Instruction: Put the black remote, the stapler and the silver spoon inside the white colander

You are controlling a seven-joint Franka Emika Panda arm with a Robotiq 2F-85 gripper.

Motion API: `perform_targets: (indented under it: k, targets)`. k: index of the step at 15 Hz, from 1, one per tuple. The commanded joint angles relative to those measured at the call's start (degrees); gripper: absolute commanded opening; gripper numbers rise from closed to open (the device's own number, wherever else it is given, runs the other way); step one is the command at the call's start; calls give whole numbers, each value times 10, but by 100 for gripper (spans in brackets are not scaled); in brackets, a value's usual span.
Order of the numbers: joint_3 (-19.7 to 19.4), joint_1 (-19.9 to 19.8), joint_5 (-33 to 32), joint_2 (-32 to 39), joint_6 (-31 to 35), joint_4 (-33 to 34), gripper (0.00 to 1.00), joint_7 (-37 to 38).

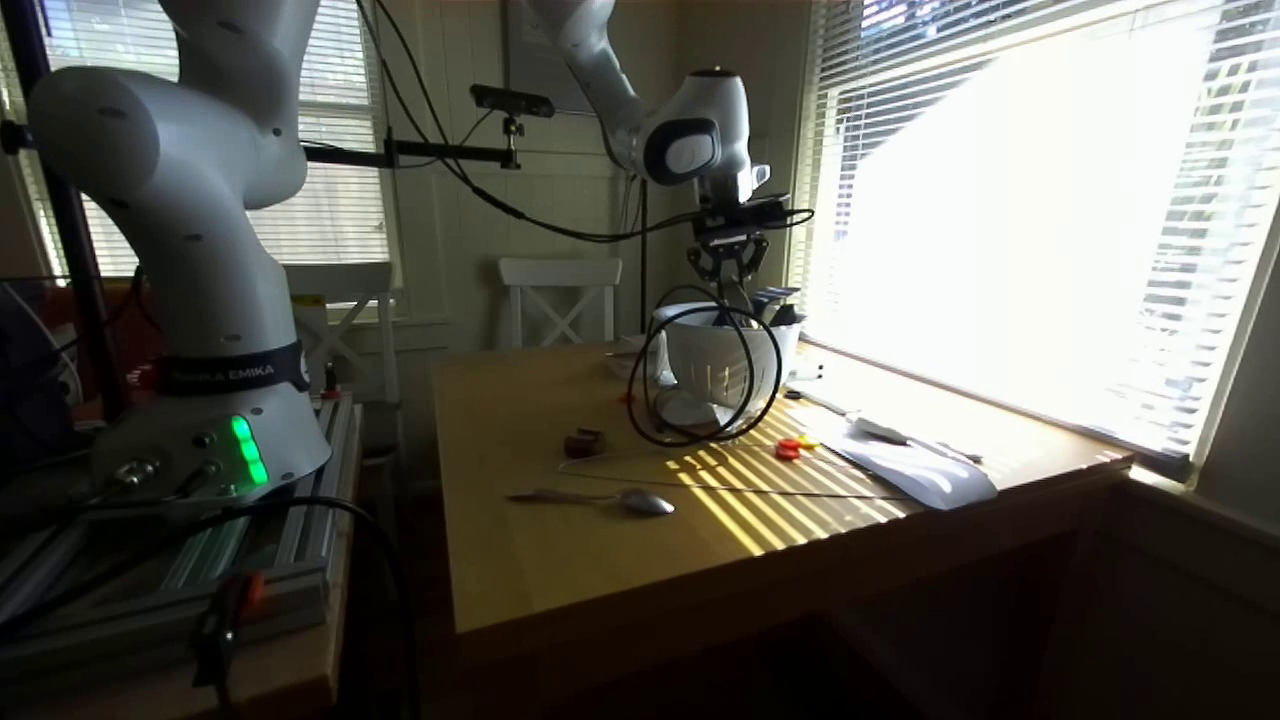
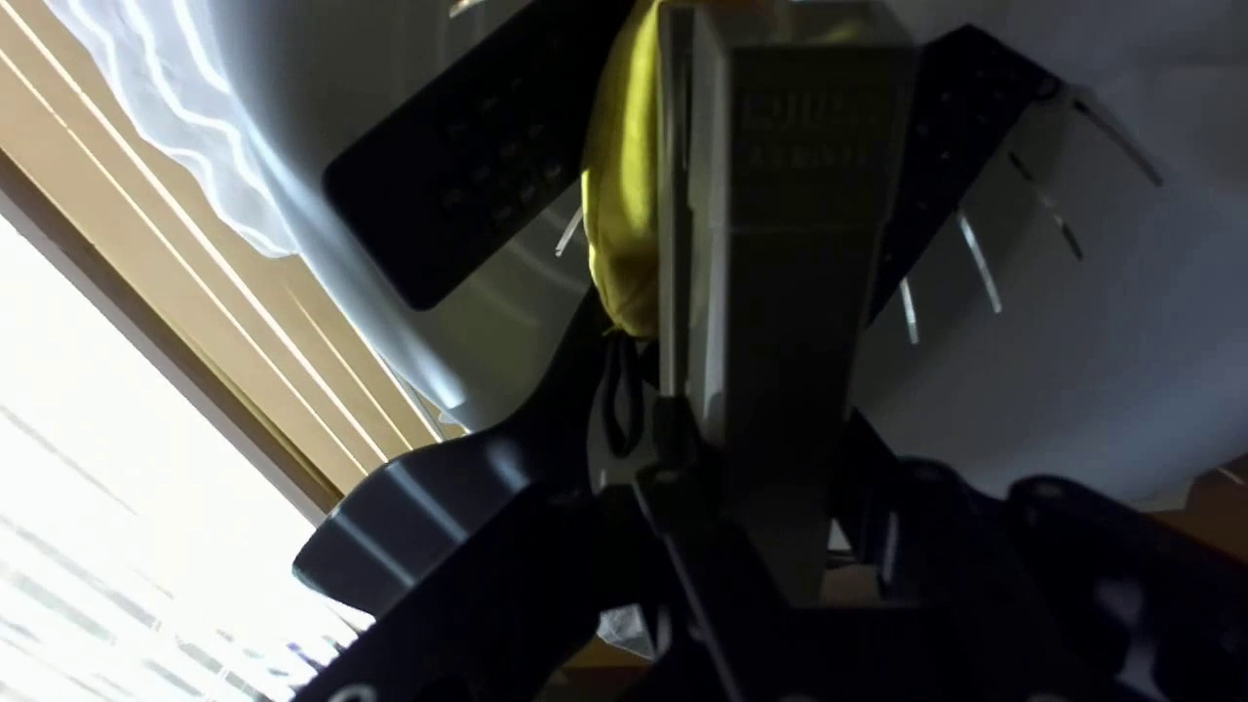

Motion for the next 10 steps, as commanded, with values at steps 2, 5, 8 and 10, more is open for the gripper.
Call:
perform_targets:
  k: [2, 5, 8, 10]
  targets:
    - [14, -59, 140, -44, -12, -50, 11, -152]
    - [-55, -21, 143, -58, -72, -66, 61, -149]
    - [-90, -3, 158, -78, -86, -72, 77, -163]
    - [-75, -21, 227, -107, -53, -89, 91, -233]
